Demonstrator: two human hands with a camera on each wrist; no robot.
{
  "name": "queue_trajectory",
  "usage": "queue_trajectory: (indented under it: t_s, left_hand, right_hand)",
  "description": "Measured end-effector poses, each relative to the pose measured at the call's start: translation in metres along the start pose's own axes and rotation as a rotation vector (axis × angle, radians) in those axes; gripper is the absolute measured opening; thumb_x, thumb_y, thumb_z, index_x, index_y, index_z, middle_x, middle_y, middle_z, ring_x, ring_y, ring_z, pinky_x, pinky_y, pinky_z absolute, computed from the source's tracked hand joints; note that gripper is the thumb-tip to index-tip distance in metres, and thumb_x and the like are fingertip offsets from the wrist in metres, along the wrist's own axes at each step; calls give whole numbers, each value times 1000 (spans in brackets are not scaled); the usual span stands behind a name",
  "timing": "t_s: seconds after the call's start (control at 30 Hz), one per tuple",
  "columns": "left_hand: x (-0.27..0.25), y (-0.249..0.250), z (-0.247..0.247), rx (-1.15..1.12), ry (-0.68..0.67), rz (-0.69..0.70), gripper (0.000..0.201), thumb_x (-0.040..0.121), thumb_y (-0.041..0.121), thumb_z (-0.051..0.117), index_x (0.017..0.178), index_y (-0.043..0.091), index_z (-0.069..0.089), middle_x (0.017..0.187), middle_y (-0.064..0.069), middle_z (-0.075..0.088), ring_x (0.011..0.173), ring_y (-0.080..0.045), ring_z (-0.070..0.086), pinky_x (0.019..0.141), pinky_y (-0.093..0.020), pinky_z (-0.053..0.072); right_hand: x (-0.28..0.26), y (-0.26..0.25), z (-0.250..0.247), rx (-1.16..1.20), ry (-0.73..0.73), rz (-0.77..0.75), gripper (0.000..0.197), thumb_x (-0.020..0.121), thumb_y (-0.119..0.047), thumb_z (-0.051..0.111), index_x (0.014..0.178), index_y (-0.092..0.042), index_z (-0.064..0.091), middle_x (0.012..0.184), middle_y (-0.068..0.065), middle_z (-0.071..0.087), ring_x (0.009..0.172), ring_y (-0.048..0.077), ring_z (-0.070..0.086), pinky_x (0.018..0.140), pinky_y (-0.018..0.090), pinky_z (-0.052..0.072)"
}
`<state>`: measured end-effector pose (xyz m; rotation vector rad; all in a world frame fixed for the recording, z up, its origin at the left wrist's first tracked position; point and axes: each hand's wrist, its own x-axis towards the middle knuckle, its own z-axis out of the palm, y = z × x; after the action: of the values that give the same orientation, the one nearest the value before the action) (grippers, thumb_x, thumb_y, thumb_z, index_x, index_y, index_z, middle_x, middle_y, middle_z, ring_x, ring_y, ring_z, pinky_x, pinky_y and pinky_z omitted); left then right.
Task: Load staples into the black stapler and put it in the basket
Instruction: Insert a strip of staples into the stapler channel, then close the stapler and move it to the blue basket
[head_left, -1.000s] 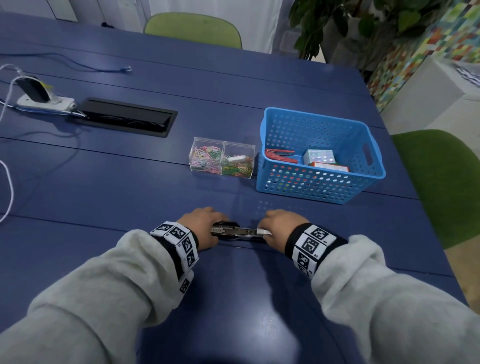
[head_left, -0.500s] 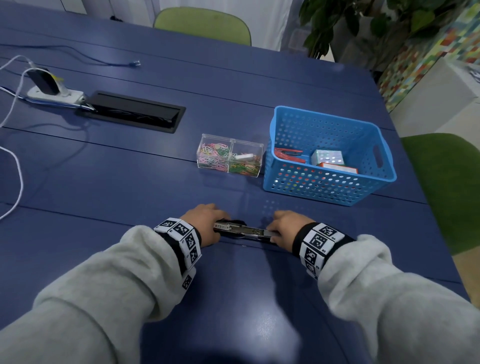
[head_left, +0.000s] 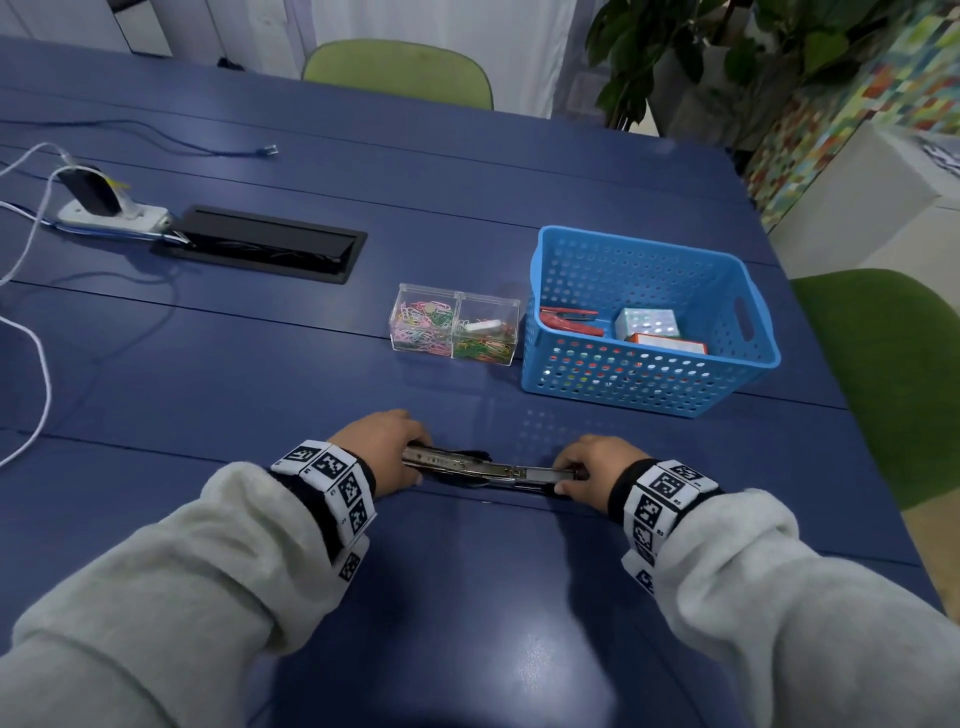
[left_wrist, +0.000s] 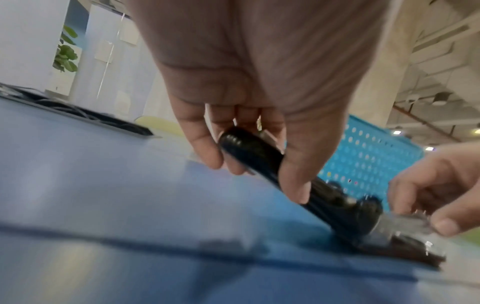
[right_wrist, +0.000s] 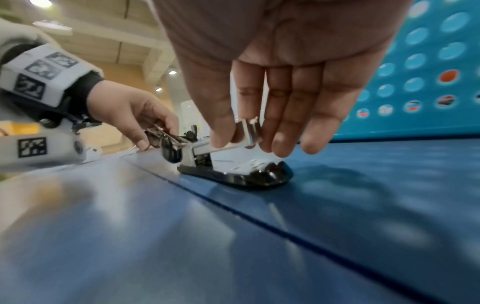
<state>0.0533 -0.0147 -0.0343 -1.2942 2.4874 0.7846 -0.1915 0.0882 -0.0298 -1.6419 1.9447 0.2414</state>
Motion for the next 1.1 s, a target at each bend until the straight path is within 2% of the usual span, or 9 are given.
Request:
queue_trajectory:
  t_s: [0.1, 0.27, 0.43, 0.5, 0.57, 0.63, 0.8, 1.0, 1.1]
  left_hand:
    - [-5, 10, -15, -59, 75, 74, 36, 77, 26, 69, 112, 24, 61, 103, 2, 54, 103, -21, 56, 91, -32, 45]
    - [-5, 38, -23, -129, 116, 161, 35, 74, 25, 73, 107, 22, 62, 110, -2, 59, 102, -20, 58, 95, -32, 46]
    - [9, 73, -16, -237, 138, 187, 42, 70, 26, 77, 109, 23, 61, 96, 7, 55, 87, -13, 55, 81, -22, 43]
    - [17, 86, -8, -192, 93, 219, 45, 71, 27, 77, 113, 21, 61, 101, 2, 57, 92, -15, 56, 83, -22, 41]
    - [24, 98, 2, -124, 28, 260, 46, 73, 28, 75, 116, 20, 60, 114, -4, 60, 107, -22, 55, 93, -28, 42]
    - [29, 105, 12, -77, -9, 280, 44, 75, 28, 72, 117, 20, 60, 120, -6, 58, 115, -24, 51, 98, -32, 41]
    - [37, 105, 28, -32, -54, 254, 43, 75, 28, 72, 117, 24, 61, 119, -8, 56, 116, -28, 49, 99, -35, 40]
    - [40, 101, 33, -46, -74, 254, 45, 78, 28, 70, 120, 23, 58, 117, -10, 55, 111, -27, 52, 93, -32, 40]
    - [40, 98, 38, -30, -110, 237, 47, 77, 28, 70, 122, 23, 56, 116, -12, 55, 109, -29, 54, 92, -37, 42]
  right_hand:
    - [-3, 3, 0, 62, 37, 33, 27, 82, -32, 62, 106, -20, 63, 113, 5, 63, 104, 22, 58, 91, 30, 46]
    - [-5, 3, 5, 91, 43, 54, 29, 82, -31, 61, 109, -20, 61, 113, 5, 65, 104, 22, 58, 87, 26, 45]
    - [-5, 3, 8, 108, 47, 71, 32, 82, -32, 62, 112, -20, 61, 115, 6, 65, 106, 24, 58, 89, 27, 45]
    - [-7, 4, 10, 111, 52, 74, 33, 82, -30, 62, 113, -19, 61, 116, 8, 64, 107, 26, 57, 90, 28, 45]
    - [-8, 6, 11, 114, 63, 77, 33, 81, -30, 62, 112, -16, 61, 116, 11, 64, 108, 28, 57, 89, 31, 45]
    - [-8, 7, 14, 136, 76, 86, 33, 81, -30, 63, 109, -13, 61, 114, 13, 64, 107, 30, 58, 87, 32, 46]
    - [-8, 12, 19, 170, 87, 81, 33, 80, -31, 64, 104, -9, 61, 112, 15, 61, 105, 30, 56, 85, 30, 43]
    - [-10, 13, 24, 238, 96, 63, 40, 77, -42, 67, 105, -15, 61, 110, 12, 62, 103, 28, 56, 79, 26, 38]
    - [-11, 12, 24, 345, 149, 40, 39, 78, -42, 66, 110, -20, 60, 111, 7, 66, 104, 24, 59, 85, 27, 43]
